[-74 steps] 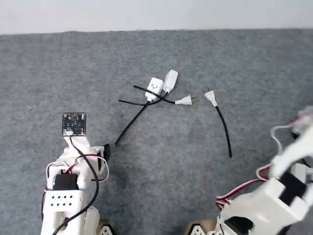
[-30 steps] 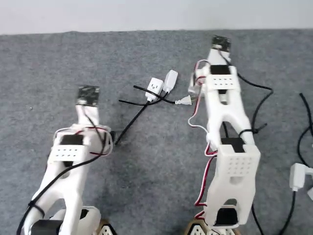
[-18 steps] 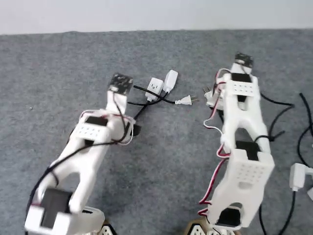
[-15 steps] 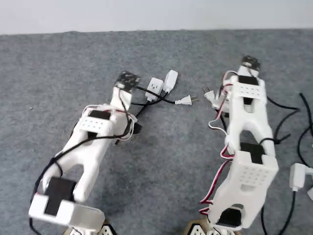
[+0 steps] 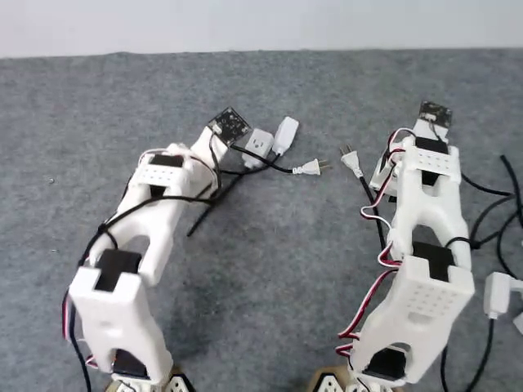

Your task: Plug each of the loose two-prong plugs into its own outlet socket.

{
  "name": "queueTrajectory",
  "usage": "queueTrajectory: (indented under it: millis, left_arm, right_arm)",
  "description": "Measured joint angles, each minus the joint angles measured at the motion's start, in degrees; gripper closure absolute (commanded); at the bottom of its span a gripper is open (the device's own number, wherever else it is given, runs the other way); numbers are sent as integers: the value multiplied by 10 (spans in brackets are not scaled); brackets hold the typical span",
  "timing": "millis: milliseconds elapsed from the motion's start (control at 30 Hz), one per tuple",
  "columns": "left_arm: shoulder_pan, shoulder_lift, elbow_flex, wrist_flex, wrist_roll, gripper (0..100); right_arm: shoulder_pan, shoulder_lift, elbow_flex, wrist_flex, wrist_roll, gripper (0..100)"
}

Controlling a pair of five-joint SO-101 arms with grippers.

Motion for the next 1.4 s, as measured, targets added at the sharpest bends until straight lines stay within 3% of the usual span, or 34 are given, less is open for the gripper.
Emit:
queueTrajectory:
  millis: [267,333,467,733,867,1200,1400]
  left_arm:
    - [-22,142,-179,3,-7,739]
    - [-22,164,-211,20,-7,795]
    - [-8,180,-242,80,-7,998]
    - [4,185,-253,132,-11,987]
    - [1,153,-252,197,-3,987]
    - [56,20,-219,389,101,987]
    - [103,-82,-89,388,171,985]
  right_arm:
    - [0,0,0,0,16,930]
    - [-3,0,0,0,17,930]
    - [-6,0,0,-5,25,930]
    - [-6,0,0,-12,48,930]
    - [-6,0,0,-12,48,930]
    - [-6,0,0,-20,48,930]
    - [-6,0,0,-23,48,930]
